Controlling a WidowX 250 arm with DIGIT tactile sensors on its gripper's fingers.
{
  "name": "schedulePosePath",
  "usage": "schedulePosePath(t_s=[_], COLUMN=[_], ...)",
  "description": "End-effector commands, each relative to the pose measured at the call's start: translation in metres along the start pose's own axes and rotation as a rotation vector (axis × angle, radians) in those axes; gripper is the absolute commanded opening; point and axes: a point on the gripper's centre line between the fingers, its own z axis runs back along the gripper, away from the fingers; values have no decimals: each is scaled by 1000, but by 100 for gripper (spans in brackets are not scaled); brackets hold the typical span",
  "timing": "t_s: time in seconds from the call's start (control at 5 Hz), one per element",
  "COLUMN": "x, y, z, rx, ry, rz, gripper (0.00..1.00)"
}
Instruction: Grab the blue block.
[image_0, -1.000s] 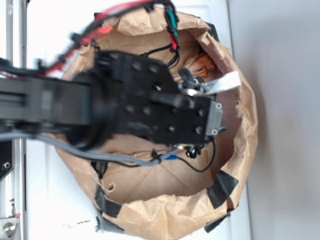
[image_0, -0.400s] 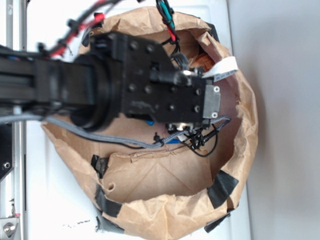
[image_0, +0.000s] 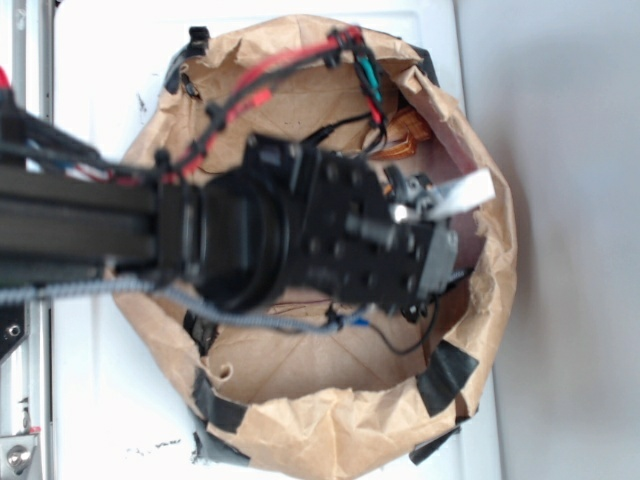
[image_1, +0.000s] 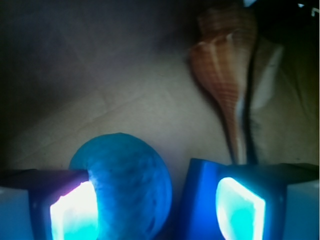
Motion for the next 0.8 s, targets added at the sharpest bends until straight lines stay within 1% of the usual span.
schedulePosePath(t_s=[0.0, 0.2, 0.4, 0.6], x=[7, 12, 5, -7], y=[20, 35, 50, 61], z=[33, 57, 60, 50], rx=[-69, -121, -150, -192], ry=[52, 92, 91, 65], rz=[17, 6, -12, -51], gripper=[100, 100, 100, 100])
